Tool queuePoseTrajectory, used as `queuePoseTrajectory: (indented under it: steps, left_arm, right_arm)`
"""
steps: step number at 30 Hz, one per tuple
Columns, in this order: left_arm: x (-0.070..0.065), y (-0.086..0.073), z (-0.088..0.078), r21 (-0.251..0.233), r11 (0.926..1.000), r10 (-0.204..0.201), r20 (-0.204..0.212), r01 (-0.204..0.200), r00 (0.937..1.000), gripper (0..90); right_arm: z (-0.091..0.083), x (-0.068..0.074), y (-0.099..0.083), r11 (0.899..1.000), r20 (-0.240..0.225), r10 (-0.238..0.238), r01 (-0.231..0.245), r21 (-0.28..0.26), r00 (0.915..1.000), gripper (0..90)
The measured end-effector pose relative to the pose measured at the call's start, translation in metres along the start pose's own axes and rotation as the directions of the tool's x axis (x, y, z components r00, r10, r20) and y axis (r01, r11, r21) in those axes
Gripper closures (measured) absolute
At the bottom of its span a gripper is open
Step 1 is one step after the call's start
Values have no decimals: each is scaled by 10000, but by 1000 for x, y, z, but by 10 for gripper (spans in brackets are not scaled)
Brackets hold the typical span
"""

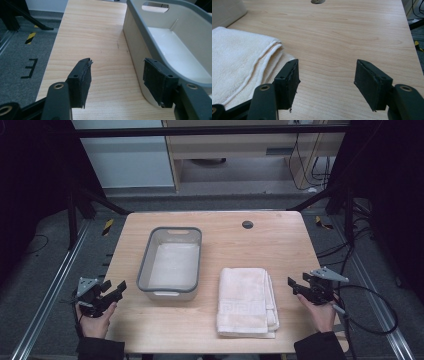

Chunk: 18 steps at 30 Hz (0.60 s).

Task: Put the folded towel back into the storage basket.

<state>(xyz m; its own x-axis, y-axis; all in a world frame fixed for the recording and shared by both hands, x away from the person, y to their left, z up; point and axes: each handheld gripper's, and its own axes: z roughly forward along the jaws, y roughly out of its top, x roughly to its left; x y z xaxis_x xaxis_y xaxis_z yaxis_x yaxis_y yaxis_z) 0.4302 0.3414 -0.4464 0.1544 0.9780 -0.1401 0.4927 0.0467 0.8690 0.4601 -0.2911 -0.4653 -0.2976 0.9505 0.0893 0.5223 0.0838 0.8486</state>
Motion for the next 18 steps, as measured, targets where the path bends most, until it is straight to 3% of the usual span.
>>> queuePoseTrajectory:
  steps: [9,18]
  left_arm:
    - [-9,6,-6,-229,9997,50,223,-45,9997,386]
    - [-20,13,-7,-281,9989,402,482,-389,9980,378]
  right_arm:
    - [-2,2,4,9997,-175,-206,204,-108,9996,362]
    - [-7,5,14,9990,-394,-294,279,-359,9988,361]
